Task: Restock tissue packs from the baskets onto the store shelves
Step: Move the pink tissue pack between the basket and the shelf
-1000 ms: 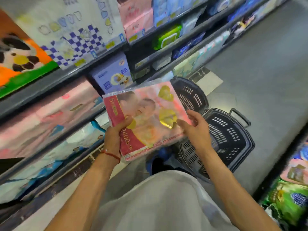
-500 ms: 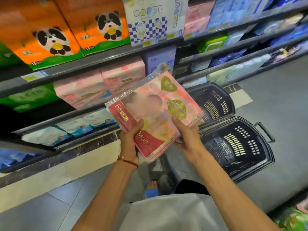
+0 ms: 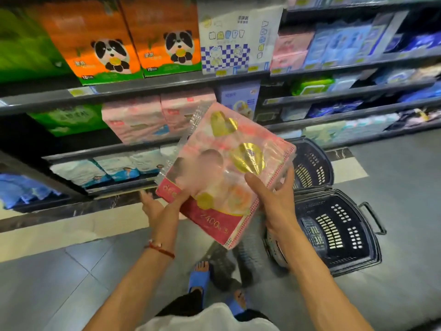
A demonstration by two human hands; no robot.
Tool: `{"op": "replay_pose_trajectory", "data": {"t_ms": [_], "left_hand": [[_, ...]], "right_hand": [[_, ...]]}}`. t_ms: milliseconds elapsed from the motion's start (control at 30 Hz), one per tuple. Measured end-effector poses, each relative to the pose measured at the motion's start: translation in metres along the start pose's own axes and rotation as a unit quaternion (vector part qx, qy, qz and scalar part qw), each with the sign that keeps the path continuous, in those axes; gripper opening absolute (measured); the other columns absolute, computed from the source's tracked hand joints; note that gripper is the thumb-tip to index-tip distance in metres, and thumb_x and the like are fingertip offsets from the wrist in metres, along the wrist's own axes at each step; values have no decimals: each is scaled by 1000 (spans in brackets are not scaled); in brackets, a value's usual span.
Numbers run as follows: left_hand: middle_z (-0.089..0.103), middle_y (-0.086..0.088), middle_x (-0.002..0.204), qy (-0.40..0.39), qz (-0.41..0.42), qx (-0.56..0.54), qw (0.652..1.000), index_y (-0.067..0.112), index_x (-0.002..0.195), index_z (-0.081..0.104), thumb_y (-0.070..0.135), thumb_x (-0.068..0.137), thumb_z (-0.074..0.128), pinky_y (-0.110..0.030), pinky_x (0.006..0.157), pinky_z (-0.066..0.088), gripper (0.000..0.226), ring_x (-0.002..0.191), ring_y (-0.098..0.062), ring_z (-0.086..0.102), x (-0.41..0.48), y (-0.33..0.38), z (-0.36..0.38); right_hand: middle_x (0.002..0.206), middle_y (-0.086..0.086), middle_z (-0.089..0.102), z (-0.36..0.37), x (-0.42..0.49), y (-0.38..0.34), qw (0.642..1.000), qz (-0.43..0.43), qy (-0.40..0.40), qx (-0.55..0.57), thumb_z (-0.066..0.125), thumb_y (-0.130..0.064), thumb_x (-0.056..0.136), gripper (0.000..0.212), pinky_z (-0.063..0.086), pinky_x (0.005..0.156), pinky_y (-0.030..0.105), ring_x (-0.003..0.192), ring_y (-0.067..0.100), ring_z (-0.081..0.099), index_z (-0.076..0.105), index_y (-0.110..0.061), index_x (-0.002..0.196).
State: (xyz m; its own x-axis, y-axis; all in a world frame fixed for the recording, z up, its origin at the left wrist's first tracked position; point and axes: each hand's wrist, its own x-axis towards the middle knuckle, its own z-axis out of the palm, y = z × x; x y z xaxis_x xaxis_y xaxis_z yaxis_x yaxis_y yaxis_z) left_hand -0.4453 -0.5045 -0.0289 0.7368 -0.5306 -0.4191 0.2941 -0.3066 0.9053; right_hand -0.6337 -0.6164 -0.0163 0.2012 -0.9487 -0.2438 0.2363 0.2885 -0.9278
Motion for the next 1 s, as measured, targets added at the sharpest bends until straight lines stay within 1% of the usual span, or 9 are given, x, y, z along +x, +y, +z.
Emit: {"op": "replay_pose_trajectory", "data": {"t_ms": [67, 133, 233, 367, 567, 633, 767, 867, 1000], "left_hand": [[19, -1, 167, 16, 126, 74, 989, 26, 163, 10, 42, 73, 89, -30, 113, 28, 121, 152, -16, 25, -5, 12, -16], [23, 4, 167, -39, 193, 101, 975, 33, 163, 9, 50, 78, 84, -30, 114, 30, 114, 151, -9, 25, -5, 30, -31], [30, 3, 165, -104, 152, 111, 977, 31, 163, 14, 50, 82, 77, -33, 112, 34, 104, 144, -12, 34, 12, 55, -47], [58, 1, 146, -171, 90, 53, 980, 33, 162, 17, 67, 55, 88, -35, 100, 50, 133, 125, -15, 62, 34, 74, -69], [74, -1, 124, -260, 116, 25, 958, 25, 133, 60, 34, 90, 70, -41, 91, 59, 45, 112, -23, 72, 51, 104, -101], [73, -7, 126, -254, 117, -20, 960, 21, 133, 62, 31, 90, 73, -47, 98, 55, 46, 115, -29, 70, 65, 115, -119], [77, -2, 114, -222, 166, -37, 960, 16, 129, 62, 21, 86, 75, -31, 80, 60, 45, 104, -21, 74, 95, 149, -144], [74, -6, 122, -186, 199, -42, 961, 15, 137, 55, 35, 77, 87, -46, 91, 60, 70, 111, -26, 72, 120, 177, -158], [73, 1, 124, -153, 264, -24, 952, 21, 138, 52, 41, 77, 87, -46, 97, 58, 73, 113, -18, 71, 144, 223, -173]], "right_hand": [[134, -3, 69, -2, -2, -10, 999, -28, -19, -39, 91, -6, 79, 98, 64, 90, 41, 117, 16, 73, 38, -37, 155], [130, -1, 72, -1, -3, -17, 996, -35, -46, -60, 92, -7, 76, 96, 65, 87, 44, 114, 18, 74, 41, -35, 153], [129, 5, 74, 6, -6, -21, 995, -12, -82, -63, 91, -11, 71, 95, 66, 83, 46, 112, 24, 76, 42, -30, 150], [135, 6, 70, 27, -5, -28, 990, 15, -115, -77, 98, -16, 64, 121, 66, 84, 41, 113, 20, 75, 21, -28, 156], [129, 8, 74, 93, 4, -37, 981, -16, -157, -114, 102, -23, 57, 121, 64, 86, 44, 110, 23, 77, 27, -21, 152], [132, 9, 72, 121, 6, -39, 979, -32, -166, -112, 100, -16, 64, 109, 65, 85, 44, 113, 26, 76, 35, -19, 150], [133, 9, 72, 183, 16, -51, 974, -80, -187, -102, 90, -11, 71, 96, 62, 93, 54, 116, 29, 74, 38, -21, 151], [128, 1, 74, 228, 28, -65, 961, -142, -199, -126, 86, -10, 77, 83, 64, 84, 34, 114, 18, 74, 45, -24, 148], [140, 6, 60, 277, 43, -89, 939, -211, -187, -194, 90, -44, 81, 72, 57, 105, 50, 134, 21, 59, 57, -40, 144]]}}
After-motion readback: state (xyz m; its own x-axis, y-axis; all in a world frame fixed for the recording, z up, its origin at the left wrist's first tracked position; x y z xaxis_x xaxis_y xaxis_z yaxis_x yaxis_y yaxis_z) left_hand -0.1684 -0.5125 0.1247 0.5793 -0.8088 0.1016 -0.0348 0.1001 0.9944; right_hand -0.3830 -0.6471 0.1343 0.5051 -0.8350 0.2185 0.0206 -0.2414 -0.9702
